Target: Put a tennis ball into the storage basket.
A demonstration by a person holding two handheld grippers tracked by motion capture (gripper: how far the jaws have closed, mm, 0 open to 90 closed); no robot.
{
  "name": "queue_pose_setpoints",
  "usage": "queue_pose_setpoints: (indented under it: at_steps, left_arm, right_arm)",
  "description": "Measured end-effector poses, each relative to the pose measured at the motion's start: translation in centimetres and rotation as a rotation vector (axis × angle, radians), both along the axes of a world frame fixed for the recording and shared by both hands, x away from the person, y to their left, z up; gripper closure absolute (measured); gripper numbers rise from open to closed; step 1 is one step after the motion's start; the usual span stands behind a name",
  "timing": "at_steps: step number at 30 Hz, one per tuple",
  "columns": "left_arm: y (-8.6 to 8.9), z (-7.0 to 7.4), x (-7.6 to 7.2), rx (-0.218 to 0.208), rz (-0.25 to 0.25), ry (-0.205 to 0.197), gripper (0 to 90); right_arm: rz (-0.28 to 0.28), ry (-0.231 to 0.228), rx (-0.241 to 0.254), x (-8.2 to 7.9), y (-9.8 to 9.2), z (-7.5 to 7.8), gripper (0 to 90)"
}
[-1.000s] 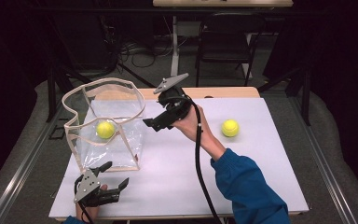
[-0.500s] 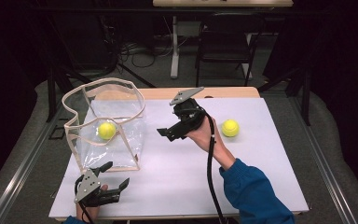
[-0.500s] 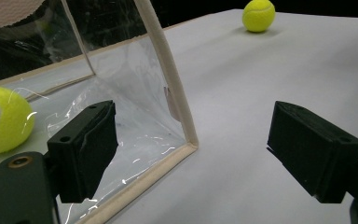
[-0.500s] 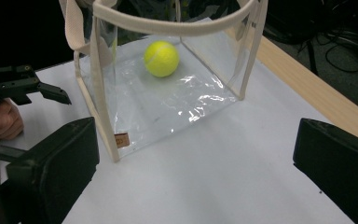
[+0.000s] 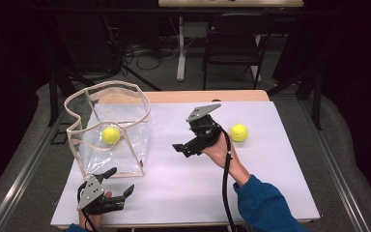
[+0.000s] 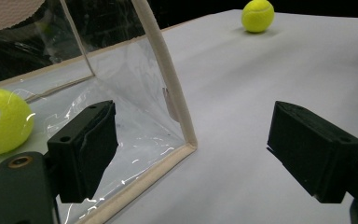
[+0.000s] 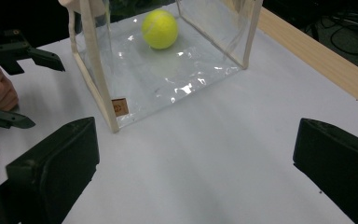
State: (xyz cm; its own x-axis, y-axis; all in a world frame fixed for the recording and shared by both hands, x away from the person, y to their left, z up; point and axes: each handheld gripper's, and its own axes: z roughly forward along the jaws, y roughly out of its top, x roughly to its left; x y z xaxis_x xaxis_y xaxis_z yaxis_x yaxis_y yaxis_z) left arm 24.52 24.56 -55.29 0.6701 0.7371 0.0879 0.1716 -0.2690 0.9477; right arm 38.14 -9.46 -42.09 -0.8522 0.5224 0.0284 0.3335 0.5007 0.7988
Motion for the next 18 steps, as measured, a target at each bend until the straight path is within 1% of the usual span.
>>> queue_pose_setpoints:
  at_steps: [6, 9, 11, 13, 14, 18]
  left_arm:
    - [0.0, 0.0, 0.0, 0.000, 0.001, -0.001, 15.8]
    - [0.0, 0.0, 0.0, 0.001, 0.001, -0.002, 15.8]
    - [0.0, 0.0, 0.0, 0.001, 0.000, -0.001, 15.8]
    - [0.0, 0.0, 0.0, 0.002, -0.001, -0.001, 15.8]
    - [0.0, 0.0, 0.0, 0.002, 0.000, -0.002, 15.8]
    - [0.1, 0.0, 0.0, 0.000, 0.002, -0.003, 15.8]
  right_arm:
    - [-0.003, 0.008, -0.016, -0.3, -0.4, -1.0, 0.0]
    - [-0.006, 0.012, -0.011, -0.5, -0.7, -1.4, 0.0]
    - [-0.013, 0.012, -0.017, -0.7, -0.9, -1.7, 0.0]
    - [-0.015, 0.021, -0.007, -0.8, -1.3, -2.0, 0.0]
    - [-0.014, 0.017, -0.004, -0.8, -1.5, -2.2, 0.0]
    - [-0.033, 0.028, 0.011, -1.0, -2.4, -3.0, 0.0]
